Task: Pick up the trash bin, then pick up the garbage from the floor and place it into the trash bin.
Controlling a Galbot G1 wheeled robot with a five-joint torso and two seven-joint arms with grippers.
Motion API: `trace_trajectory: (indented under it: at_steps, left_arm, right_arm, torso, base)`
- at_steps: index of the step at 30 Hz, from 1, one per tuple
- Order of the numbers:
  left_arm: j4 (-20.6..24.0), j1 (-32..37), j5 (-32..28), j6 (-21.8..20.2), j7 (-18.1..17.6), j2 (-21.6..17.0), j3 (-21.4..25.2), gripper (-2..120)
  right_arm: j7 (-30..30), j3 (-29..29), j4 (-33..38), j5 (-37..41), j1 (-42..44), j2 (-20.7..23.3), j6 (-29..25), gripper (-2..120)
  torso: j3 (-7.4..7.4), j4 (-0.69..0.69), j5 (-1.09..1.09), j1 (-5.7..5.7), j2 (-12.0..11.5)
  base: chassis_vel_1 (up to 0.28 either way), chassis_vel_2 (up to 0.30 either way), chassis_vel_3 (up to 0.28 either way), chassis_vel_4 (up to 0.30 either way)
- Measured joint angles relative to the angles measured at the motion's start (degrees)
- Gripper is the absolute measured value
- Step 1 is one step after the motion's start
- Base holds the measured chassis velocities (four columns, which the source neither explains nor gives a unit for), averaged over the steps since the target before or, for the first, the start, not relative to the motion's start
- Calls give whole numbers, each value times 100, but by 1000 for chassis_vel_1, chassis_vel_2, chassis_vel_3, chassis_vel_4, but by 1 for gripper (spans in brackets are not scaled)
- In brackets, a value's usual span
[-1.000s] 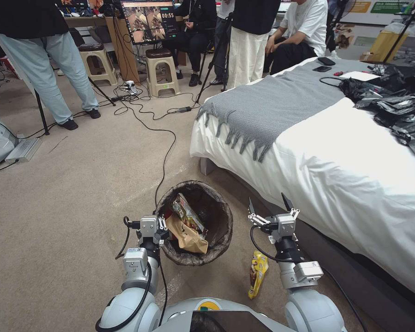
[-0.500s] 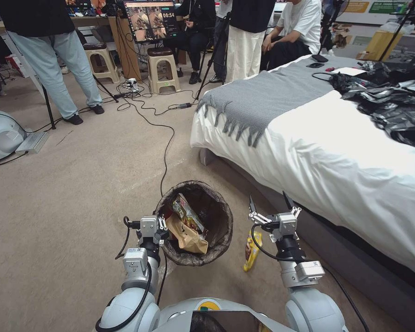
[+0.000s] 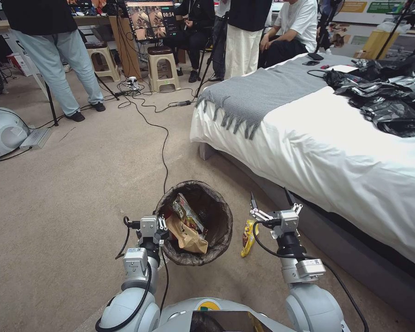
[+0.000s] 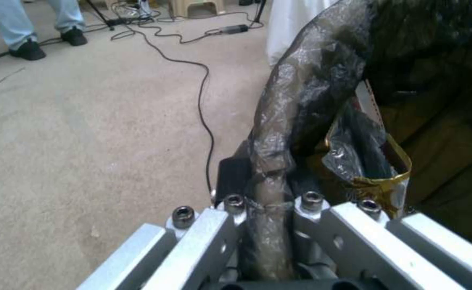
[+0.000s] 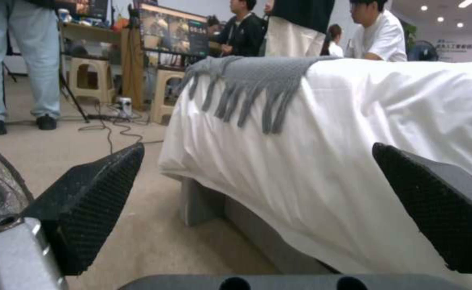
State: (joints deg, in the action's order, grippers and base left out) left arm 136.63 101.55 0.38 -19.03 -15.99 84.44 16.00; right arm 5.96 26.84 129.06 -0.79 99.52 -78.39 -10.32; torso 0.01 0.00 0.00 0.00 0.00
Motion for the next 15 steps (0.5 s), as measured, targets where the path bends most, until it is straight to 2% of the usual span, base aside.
trace_trajectory:
  at_steps: [8,12,15]
  left_arm:
    - [0,3,0,0,0,0,-1,2]
    - [0,2,0,0,0,0,0,2]
    - [0,3,0,0,0,0,0,2]
  right_arm:
    - [-100,2,-49,-14,-209,83,-21,100]
    - [-92,-21,-88,169,-489,155,161,100]
    - [69,-95,-184,522,-865,255,758,100]
  torso:
    - [-1,0,0,0,0]
    - [-1,0,0,0,0]
    - [-1,1,0,0,0]
  base:
    - [0,0,0,0]
    - [0,0,0,0]
    - [0,0,0,0]
